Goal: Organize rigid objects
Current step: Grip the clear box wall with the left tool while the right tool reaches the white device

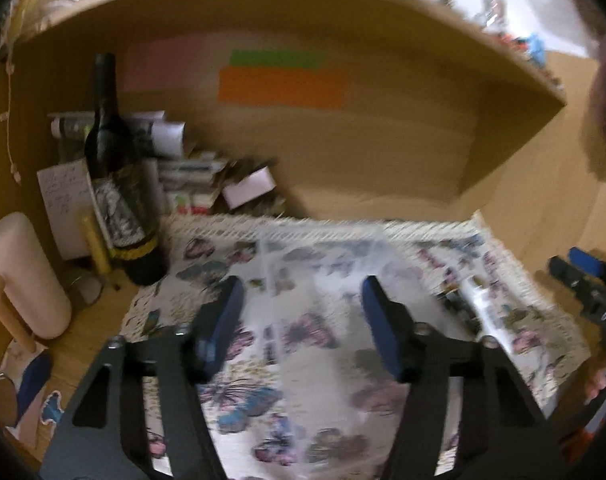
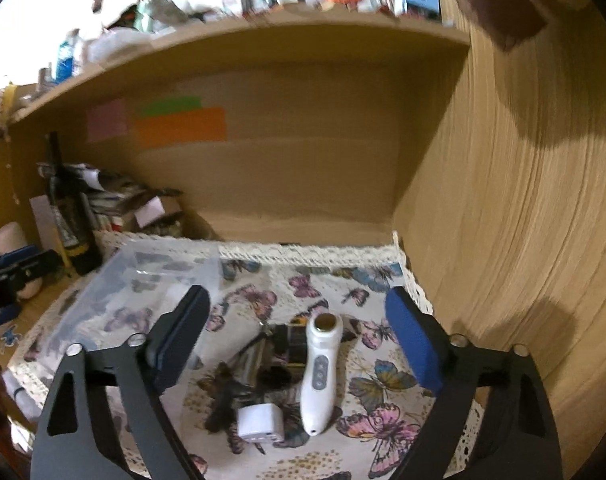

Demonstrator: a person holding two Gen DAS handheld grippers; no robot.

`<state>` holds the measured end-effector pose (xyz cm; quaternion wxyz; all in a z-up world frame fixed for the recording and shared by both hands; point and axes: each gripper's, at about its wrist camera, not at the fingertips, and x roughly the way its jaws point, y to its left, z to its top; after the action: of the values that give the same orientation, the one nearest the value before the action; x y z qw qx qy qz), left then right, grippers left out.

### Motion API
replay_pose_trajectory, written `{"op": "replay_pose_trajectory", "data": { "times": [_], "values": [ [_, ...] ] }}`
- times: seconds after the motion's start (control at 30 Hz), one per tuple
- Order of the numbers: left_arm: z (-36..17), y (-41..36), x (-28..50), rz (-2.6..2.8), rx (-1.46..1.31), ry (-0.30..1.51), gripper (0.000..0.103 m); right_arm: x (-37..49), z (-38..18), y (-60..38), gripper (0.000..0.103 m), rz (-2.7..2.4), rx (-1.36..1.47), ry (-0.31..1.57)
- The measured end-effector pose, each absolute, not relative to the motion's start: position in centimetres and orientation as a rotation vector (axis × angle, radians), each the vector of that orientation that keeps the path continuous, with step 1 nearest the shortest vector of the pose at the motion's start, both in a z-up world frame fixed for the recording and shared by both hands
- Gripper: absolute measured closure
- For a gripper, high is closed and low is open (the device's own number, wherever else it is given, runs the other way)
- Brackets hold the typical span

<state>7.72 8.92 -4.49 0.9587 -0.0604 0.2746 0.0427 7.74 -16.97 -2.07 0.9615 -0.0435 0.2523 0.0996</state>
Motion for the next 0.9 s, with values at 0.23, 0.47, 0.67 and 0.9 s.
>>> {"op": "replay_pose_trajectory", "data": {
  "times": [0.23,0.47,0.67,0.9],
  "values": [
    [-8.1,11.4,10.8,0.058,-0.152,0.751,0.074,10.4,-4.1,-17.5,0.038,0.159,-0.094,0.620],
    [-9.4,11.4,11.8,-0.041,-0.166,0.851,0.086,13.2,-6.6,-18.4,0.050,0.123,-0.088,0.746],
    [-10.1,10.9,12.2,-0.083,-0.166,0.901,0.090,15.3,-8.9,-18.9,0.057,0.109,-0.087,0.862],
    [-10.1,10.9,12.2,-0.081,-0.153,0.895,0.090,16.7,-11.2,-18.3,0.058,0.127,-0.100,0.964]
  ]
}}
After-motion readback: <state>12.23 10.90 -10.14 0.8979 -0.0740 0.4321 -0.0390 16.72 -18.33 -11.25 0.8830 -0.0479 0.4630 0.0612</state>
